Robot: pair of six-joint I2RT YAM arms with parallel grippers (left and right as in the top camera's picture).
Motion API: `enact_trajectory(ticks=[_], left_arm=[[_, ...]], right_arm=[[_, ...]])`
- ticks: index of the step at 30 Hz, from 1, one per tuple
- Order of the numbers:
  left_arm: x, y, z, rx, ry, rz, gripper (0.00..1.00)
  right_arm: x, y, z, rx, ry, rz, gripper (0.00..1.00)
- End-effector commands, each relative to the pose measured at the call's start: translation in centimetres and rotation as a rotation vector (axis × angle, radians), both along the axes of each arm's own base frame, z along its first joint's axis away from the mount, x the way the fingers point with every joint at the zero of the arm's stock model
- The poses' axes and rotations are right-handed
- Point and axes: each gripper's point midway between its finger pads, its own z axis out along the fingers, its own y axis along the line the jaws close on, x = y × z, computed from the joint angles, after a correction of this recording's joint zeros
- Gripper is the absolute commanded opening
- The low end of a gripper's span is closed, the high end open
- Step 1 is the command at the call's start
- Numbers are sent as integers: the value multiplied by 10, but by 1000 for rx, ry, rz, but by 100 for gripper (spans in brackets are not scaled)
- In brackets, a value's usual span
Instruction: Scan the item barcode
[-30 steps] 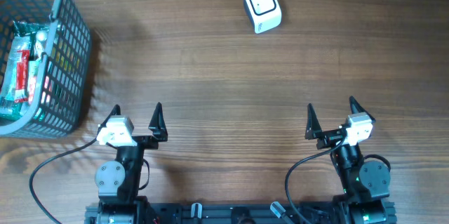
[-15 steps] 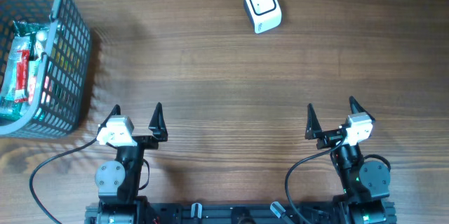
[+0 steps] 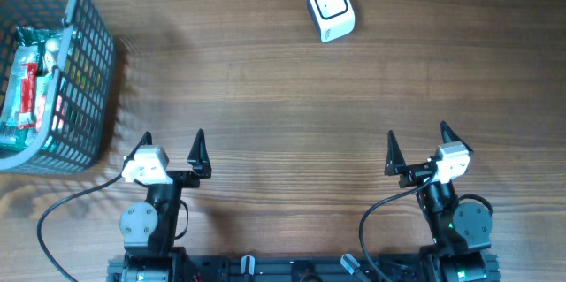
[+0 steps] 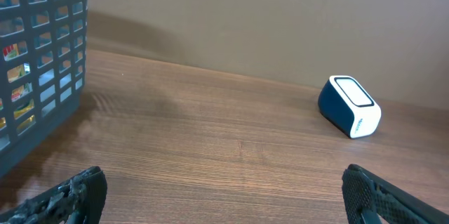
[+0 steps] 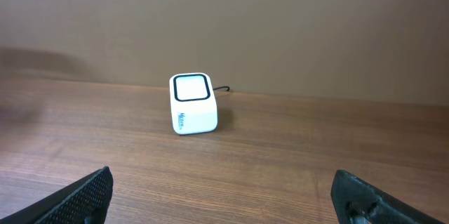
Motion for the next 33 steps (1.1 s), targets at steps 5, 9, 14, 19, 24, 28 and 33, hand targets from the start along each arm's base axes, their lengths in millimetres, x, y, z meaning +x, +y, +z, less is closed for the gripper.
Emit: enact_trajectory(ticks=[5,9,14,19,24,28,33], left_arm=[[0,-3,-4,17,14,-21,100],[0,-3,-4,17,14,-21,100],[0,-3,-4,17,14,-21,100],[0,-3,-4,17,14,-21,100],[0,-3,-4,17,14,-21,100],[0,-3,-4,17,14,-21,100],[0,-3,-4,17,14,-21,100]], right_arm=[[0,-1,0,3,0,-7,100],[0,-1,0,3,1,-7,100],[0,-1,0,3,0,-7,100],[0,-1,0,3,0,-7,100],[0,-1,0,3,1,-7,100],[0,-1,0,3,0,-7,100],[0,-1,0,3,0,-7,100]])
